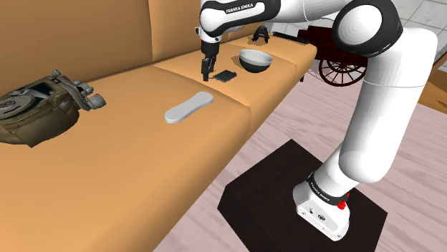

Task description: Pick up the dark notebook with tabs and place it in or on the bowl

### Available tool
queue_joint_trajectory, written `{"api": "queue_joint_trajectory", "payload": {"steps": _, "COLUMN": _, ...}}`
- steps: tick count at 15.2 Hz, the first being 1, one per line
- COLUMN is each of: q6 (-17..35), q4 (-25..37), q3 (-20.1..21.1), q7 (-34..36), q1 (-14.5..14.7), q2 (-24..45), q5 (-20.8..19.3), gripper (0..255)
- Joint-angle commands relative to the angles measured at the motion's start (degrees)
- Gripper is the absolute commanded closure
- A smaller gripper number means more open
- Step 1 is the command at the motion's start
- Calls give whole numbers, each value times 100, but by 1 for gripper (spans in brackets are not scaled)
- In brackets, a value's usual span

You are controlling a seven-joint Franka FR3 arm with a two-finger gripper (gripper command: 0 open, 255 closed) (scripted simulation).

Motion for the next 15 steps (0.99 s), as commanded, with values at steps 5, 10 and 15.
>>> {"api": "queue_joint_trajectory", "payload": {"steps": 5, "q6": 1, "q4": 4, "q3": -1, "q7": -2, "q1": -1, "q2": 4, "q5": 0, "gripper": 255}}
{"api": "queue_joint_trajectory", "payload": {"steps": 10, "q6": 10, "q4": -2, "q3": 2, "q7": 9, "q1": 6, "q2": 9, "q5": -2, "gripper": 255}}
{"api": "queue_joint_trajectory", "payload": {"steps": 15, "q6": -204, "q4": 147, "q3": 6, "q7": -17, "q1": -1, "q2": -58, "q5": 10, "gripper": 255}}
